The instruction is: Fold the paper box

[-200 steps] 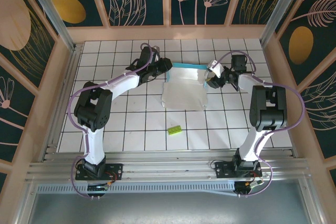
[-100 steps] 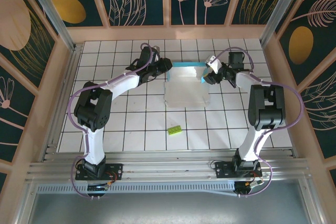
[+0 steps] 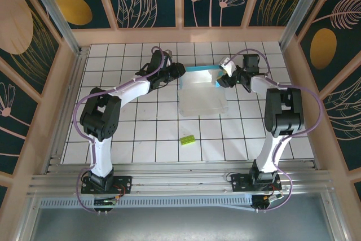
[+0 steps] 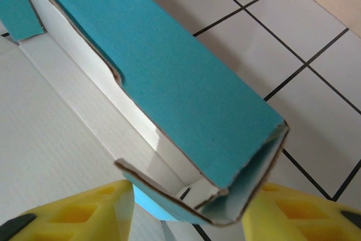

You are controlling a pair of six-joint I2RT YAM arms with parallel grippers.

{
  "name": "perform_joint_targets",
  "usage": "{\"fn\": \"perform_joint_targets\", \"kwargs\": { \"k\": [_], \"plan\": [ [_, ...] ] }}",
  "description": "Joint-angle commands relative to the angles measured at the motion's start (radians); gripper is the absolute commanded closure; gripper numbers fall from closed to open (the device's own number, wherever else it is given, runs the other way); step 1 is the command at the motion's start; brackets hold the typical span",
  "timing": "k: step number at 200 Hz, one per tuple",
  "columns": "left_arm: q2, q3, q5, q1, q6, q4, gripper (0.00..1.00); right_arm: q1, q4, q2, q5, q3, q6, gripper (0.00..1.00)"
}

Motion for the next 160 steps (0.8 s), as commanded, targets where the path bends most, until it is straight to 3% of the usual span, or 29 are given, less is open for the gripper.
{"fn": "perform_joint_targets", "kwargs": {
  "k": [1, 96, 132, 160],
  "plan": [
    [0.014, 0.029, 0.019, 0.005, 0.013, 0.008, 0.68, 0.015, 0.012, 0.033, 0.012, 0.051, 0.022, 0.51],
    [0.018, 0.039, 0.025, 0.004, 0.015, 0.005, 0.68, 0.046, -0.017, 0.12, 0.085, 0.144, 0.11, 0.67],
    [0.016, 0.036, 0.022, 0.004, 0.017, 0.004, 0.68, 0.048, -0.054, 0.148, 0.091, 0.186, 0.099, 0.82],
    [0.017, 0.036, 0.025, 0.004, 0.017, 0.006, 0.68, 0.053, -0.082, 0.172, 0.09, 0.218, 0.137, 0.88]
  ]
}}
